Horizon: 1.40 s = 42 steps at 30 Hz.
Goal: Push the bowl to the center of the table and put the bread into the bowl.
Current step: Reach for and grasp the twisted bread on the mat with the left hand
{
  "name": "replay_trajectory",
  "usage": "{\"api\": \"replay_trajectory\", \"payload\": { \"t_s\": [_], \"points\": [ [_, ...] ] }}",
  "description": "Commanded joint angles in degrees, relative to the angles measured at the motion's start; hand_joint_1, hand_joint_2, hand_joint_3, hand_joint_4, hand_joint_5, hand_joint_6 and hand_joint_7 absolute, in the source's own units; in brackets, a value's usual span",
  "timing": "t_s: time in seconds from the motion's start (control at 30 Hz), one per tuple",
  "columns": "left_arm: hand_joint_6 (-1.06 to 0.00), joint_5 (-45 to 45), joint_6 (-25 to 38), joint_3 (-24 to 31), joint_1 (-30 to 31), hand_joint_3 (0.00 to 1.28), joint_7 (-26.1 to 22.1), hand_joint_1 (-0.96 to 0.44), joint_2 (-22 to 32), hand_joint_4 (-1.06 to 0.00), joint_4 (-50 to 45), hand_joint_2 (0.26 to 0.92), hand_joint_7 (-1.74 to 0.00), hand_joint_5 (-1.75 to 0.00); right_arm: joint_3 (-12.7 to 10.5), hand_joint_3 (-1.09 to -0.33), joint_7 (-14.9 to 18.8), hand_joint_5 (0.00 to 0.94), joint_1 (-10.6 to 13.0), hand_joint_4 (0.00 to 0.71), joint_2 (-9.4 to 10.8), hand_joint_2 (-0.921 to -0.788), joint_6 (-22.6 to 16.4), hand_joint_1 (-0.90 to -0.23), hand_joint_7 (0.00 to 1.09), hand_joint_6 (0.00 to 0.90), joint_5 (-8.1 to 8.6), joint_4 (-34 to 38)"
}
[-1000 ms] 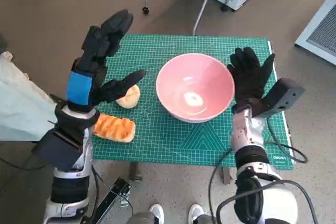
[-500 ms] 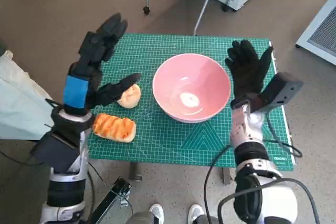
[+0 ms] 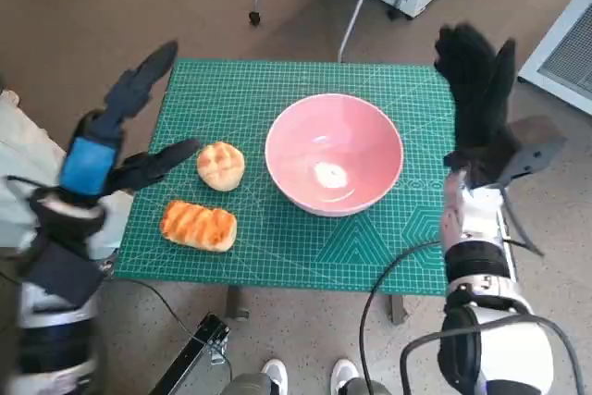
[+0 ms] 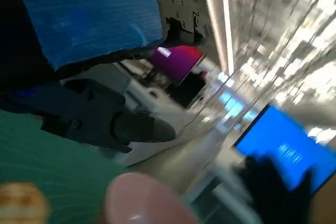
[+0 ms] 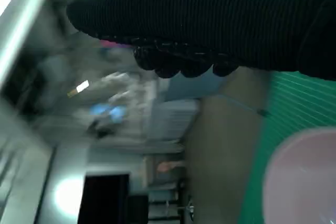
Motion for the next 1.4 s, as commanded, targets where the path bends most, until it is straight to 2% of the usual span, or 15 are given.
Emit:
{"api": "replay_trajectory", "payload": {
  "t_s": [0.03,0.17,0.23,0.37,0.53,0.67,0.9,1.17,1.4],
  "points": [
    [-0.28,1.28,2.40,0.83,2.17,0.17,-5.01,-0.44,6.79,-0.22,-4.12,0.921,-0.09,0.00,2.15,-0.828,7.67,0.014,1.57,0.276,0.05,-0.921,-3.40,-0.632,0.70,0.019,1.43,-5.18],
    [-0.29,0.88,6.93,0.65,3.35,0.09,-10.37,-0.43,12.05,-0.19,-7.55,0.921,-0.07,0.00,3.50,-0.782,14.40,0.012,3.07,0.276,0.85,-0.921,-4.42,-0.665,0.72,0.003,5.08,-12.53],
    [-0.29,0.55,9.28,0.36,3.63,0.06,-12.93,-0.43,14.18,-0.18,-8.96,0.920,-0.06,0.00,4.28,-0.768,16.75,0.011,3.95,0.275,1.19,-0.921,-4.30,-0.671,0.73,0.001,6.66,-16.28],
    [-0.29,0.33,14.84,-0.52,4.10,0.02,-18.05,-0.38,18.09,-0.16,-12.22,0.899,-0.04,0.00,5.71,-0.752,20.19,0.013,5.50,0.278,1.72,-0.921,-3.73,-0.674,0.76,-0.001,9.45,-23.00],
    [-0.29,1.70,18.81,-1.93,4.55,0.00,-21.47,-0.34,20.56,-0.16,-15.28,0.870,-0.03,0.00,6.72,-0.733,22.12,0.016,6.76,0.283,2.21,-0.921,-2.42,-0.683,0.79,-0.001,11.67,-27.53],
    [-0.29,4.01,20.63,-3.79,5.36,0.00,-22.56,-0.33,21.46,-0.16,-17.23,0.851,-0.03,0.00,7.52,-0.724,21.93,0.021,7.99,0.290,2.46,-0.921,-1.34,-0.686,0.80,-0.001,11.90,-31.01],
    [-0.29,8.07,20.66,-8.51,5.36,0.00,-24.16,-0.32,21.48,-0.15,-16.57,0.831,-0.03,0.00,8.84,-0.724,20.54,0.025,9.85,0.294,2.66,-0.921,0.59,-0.694,0.83,-0.001,10.79,-35.37],
    [-0.30,11.97,20.39,-14.54,3.20,0.00,-26.19,-0.31,20.34,-0.16,-12.89,0.819,-0.02,0.00,9.66,-0.732,20.28,0.020,10.43,0.278,2.73,-0.921,1.81,-0.687,0.83,-0.001,10.92,-36.92],
    [-0.31,16.11,19.88,-19.41,0.96,0.00,-26.08,-0.30,18.40,-0.18,-8.62,0.815,-0.03,-0.01,9.82,-0.736,20.16,0.019,11.00,0.274,2.53,-0.921,2.71,-0.682,0.83,-0.001,11.14,-37.92]
  ]
}}
